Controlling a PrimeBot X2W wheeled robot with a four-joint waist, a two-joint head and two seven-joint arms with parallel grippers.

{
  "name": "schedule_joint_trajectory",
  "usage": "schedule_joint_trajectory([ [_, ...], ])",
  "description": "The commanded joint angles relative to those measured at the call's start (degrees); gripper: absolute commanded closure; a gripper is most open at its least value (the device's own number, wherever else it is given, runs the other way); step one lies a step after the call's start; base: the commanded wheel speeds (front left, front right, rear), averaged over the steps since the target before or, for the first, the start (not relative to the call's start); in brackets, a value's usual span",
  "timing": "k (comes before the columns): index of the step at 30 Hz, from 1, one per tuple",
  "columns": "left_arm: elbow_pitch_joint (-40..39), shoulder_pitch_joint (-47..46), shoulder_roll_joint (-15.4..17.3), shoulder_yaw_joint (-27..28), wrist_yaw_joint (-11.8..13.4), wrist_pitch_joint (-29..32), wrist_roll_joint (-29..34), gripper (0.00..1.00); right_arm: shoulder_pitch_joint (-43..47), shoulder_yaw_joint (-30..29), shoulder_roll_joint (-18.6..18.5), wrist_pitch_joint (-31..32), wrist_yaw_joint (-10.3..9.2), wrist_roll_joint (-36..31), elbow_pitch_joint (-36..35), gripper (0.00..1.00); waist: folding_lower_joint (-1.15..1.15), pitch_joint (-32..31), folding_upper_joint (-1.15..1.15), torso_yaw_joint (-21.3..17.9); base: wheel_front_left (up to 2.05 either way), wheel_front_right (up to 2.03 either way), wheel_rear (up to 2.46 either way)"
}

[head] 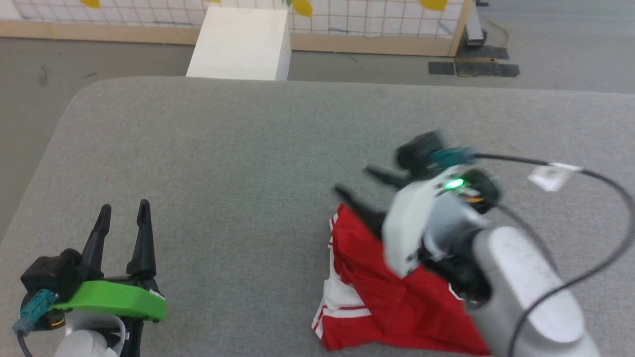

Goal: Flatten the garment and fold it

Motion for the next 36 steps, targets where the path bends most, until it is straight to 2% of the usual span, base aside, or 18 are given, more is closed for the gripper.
schedule_joint_trajectory([
  [1, -0.5, 0.7, 0.4, 0.0, 0.7, 0.0, 0.7, 0.0, 1.4, -2.6, -0.8, -1.3, -0.08, -2.4, -1.2, 0.0, 0.0, -1.3, 0.0, -1.5, 0.0, 0.0, 0.0],
  [9, -2.5, 0.7, -0.5, 0.4, 2.6, -0.6, 4.0, 0.0, 12.3, -18.5, -0.6, -0.7, -0.08, -12.5, -7.7, 0.0, 0.0, -1.1, 0.0, -3.6, 0.0, 0.0, 0.0],
  [13, -2.9, 0.6, -1.4, 0.7, 2.6, -0.7, 5.3, 0.0, 17.9, -22.3, -0.4, 2.7, -0.08, -16.3, -8.5, 0.0, 0.0, -0.2, 0.0, -3.9, 0.0, 0.0, 0.0],
  [18, -3.9, 0.4, -2.5, 1.7, 1.9, -0.8, 6.3, 0.0, 22.3, -24.1, 0.1, 8.2, -0.08, -18.5, -7.5, 0.0, 0.0, 1.2, 0.0, -3.6, 0.0, 0.0, 0.0],
  [24, -3.9, 0.1, -3.6, 3.0, 0.8, -0.8, 6.8, 0.0, 23.6, -23.3, 0.5, 12.9, -0.08, -20.3, -4.6, 0.0, 0.0, 2.7, 0.0, -2.8, 0.0, 0.0, 0.0],
  [33, -3.0, -0.6, -4.5, 3.8, -0.7, -0.8, 7.3, 0.0, 23.0, -21.6, 0.5, 13.7, -0.08, -20.2, 1.8, 0.0, 0.0, 3.4, 0.0, -1.4, 0.0, 0.0, 0.0],
  [34, -2.9, -0.6, -4.6, 3.8, -0.8, -0.8, 7.4, 0.0, 22.9, -21.5, 0.2, 13.6, -0.08, -20.0, 2.3, 0.66, 0.0, 3.4, 0.0, -1.3, 0.0, 0.0, 0.0],
  [35, -2.7, -0.7, -4.6, 3.9, -1.0, -0.8, 7.5, 0.0, 22.7, -21.3, -0.2, 13.6, -0.08, -19.7, 2.8, 1.0, 0.0, 3.3, 0.0, -1.3, 0.0, 0.0, 0.0],
  [36, -2.6, -0.7, -4.7, 3.9, -1.1, -0.8, 7.5, 0.0, 22.5, -21.2, -0.5, 13.6, -0.08, -19.4, 3.1, 1.0, 0.0, 3.2, 0.0, -1.2, 0.0, 0.0, 0.0],
])
